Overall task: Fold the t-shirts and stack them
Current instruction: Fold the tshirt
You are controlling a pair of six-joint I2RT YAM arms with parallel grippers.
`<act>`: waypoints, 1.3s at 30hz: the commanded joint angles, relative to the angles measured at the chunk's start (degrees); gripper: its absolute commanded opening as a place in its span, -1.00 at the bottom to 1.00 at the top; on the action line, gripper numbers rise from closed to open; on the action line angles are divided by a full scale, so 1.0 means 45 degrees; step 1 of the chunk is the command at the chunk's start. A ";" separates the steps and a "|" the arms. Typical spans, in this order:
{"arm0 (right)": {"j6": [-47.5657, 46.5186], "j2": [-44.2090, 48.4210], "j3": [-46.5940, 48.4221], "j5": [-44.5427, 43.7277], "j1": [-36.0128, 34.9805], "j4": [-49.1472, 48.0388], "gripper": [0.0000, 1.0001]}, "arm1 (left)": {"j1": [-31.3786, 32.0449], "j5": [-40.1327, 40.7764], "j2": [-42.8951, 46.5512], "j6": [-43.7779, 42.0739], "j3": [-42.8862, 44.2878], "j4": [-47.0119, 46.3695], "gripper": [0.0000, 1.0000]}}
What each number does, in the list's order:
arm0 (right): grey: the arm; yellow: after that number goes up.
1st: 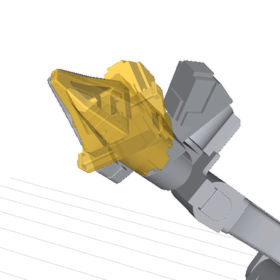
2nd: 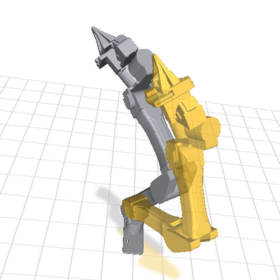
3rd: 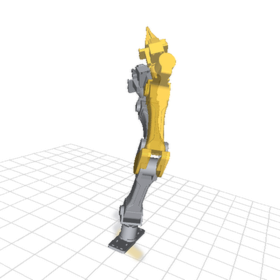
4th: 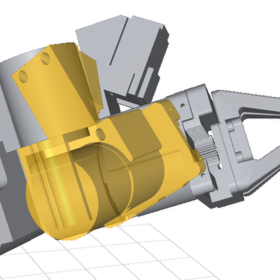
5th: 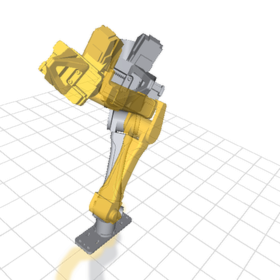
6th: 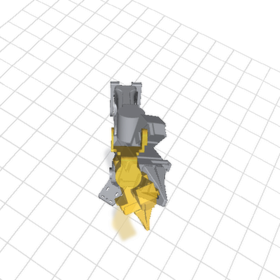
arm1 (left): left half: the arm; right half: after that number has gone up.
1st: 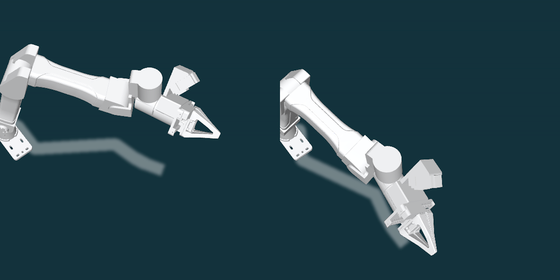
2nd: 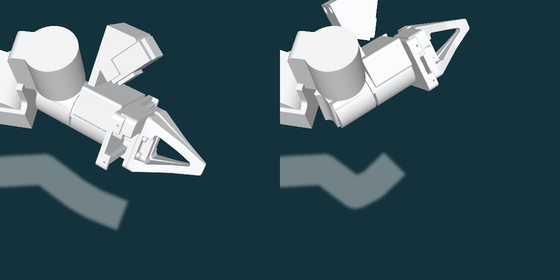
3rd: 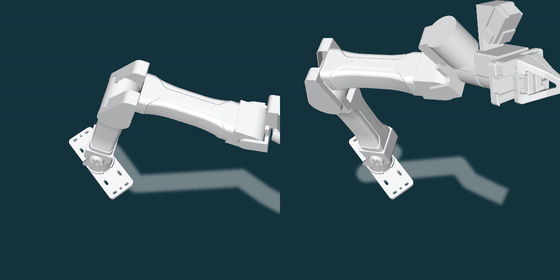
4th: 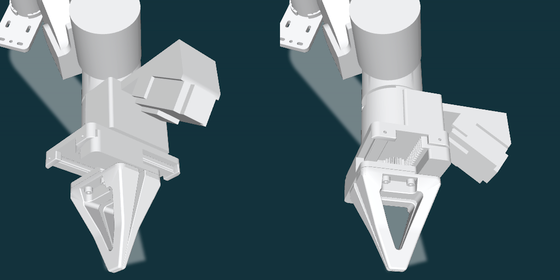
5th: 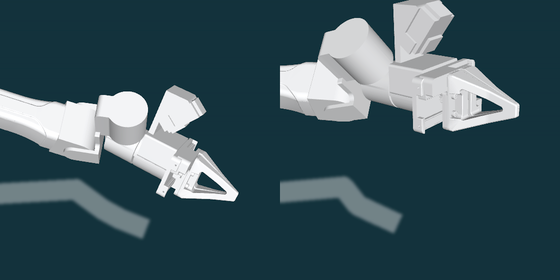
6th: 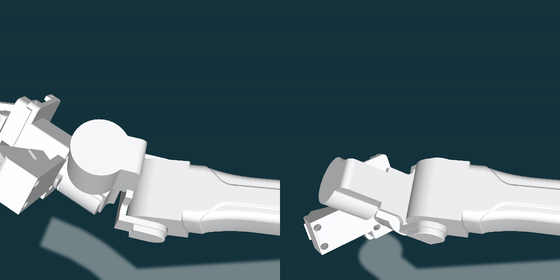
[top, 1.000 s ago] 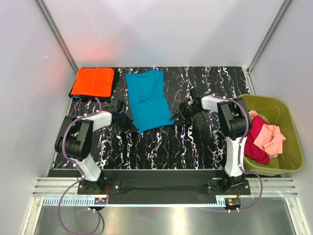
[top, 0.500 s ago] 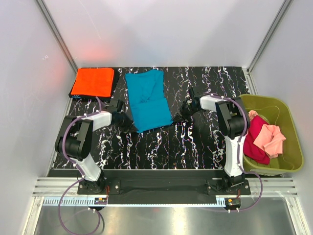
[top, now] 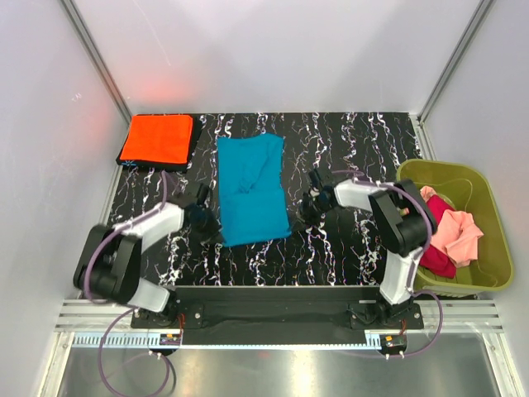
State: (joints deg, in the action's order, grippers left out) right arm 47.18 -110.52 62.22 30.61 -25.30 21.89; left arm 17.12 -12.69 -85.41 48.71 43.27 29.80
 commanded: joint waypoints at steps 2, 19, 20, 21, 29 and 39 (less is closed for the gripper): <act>-0.0660 0.2466 -0.1713 -0.1235 -0.0763 0.0760 -1.00 | 0.1036 0.0964 0.2702 0.0404 -0.1290 0.1384 -1.00; 0.1079 0.8740 -0.3246 -0.2641 -0.3128 0.3198 -1.00 | 0.3343 0.1898 0.7890 0.1775 0.0005 0.5406 -1.00; 0.0962 0.8604 -0.2853 -0.2720 -0.3109 0.3395 -1.00 | 0.3343 0.2056 0.7595 0.1348 0.0459 0.5467 -1.00; 0.0633 0.8178 -0.2404 -0.2894 -0.3031 0.3591 -1.00 | 0.3285 0.2174 0.7206 0.1093 0.0947 0.5564 -1.00; -0.1535 0.4817 0.2303 -0.2272 -0.0865 0.5154 -1.00 | 0.1392 0.1747 0.2208 -0.2069 0.6196 0.5565 -1.00; -0.3062 -0.0453 0.8530 -0.1100 0.0875 0.6599 -1.00 | 0.0004 0.0712 -0.4533 -0.3773 1.3370 0.6405 -1.00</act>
State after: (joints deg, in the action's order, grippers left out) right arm 36.97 -108.36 93.06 22.59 -22.46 48.01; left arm 18.44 -6.42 -102.21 35.70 96.55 57.36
